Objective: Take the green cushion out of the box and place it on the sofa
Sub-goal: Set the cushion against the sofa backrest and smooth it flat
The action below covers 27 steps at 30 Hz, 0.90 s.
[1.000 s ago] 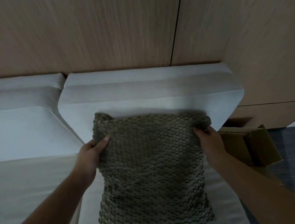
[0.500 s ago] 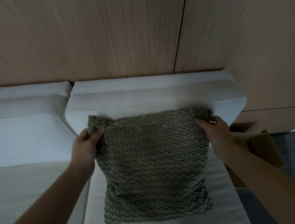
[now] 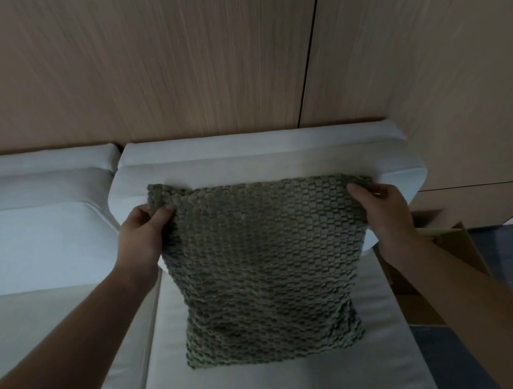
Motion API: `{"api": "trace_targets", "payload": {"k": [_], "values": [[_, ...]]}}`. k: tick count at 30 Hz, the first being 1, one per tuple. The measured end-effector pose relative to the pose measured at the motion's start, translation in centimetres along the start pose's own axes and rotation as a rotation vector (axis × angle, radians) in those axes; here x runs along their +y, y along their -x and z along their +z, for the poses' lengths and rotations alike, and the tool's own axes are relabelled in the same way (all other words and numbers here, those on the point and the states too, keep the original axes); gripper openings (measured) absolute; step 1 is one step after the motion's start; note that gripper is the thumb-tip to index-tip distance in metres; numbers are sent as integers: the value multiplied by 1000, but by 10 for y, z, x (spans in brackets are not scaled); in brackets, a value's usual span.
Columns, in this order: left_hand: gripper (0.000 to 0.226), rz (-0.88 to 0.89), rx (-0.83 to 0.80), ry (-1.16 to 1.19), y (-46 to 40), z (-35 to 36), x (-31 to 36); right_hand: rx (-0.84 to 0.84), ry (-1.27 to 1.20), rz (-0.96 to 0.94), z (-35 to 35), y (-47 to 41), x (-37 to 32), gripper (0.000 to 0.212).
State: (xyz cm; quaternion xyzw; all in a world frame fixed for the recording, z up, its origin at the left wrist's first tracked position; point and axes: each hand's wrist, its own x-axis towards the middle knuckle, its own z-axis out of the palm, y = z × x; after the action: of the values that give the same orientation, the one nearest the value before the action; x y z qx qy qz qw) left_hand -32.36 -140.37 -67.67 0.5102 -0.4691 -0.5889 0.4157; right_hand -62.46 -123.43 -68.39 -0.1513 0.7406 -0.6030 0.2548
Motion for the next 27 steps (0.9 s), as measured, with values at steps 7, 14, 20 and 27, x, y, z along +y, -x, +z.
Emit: {"api": "trace_targets", "payload": {"k": [7, 14, 20, 27], "values": [[11, 66, 24, 4, -5, -4, 9, 107, 30, -125, -5, -5, -4, 6], [25, 74, 74, -231, -21, 1, 9, 0, 93, -77, -10, -11, -4, 23], [66, 322, 178, -506, -2, -2, -1, 6, 137, -91, -15, -2, 0, 36], [64, 489, 150, -646, 9, -10, -2, -21, 315, -155, -21, -17, -5, 21]]}}
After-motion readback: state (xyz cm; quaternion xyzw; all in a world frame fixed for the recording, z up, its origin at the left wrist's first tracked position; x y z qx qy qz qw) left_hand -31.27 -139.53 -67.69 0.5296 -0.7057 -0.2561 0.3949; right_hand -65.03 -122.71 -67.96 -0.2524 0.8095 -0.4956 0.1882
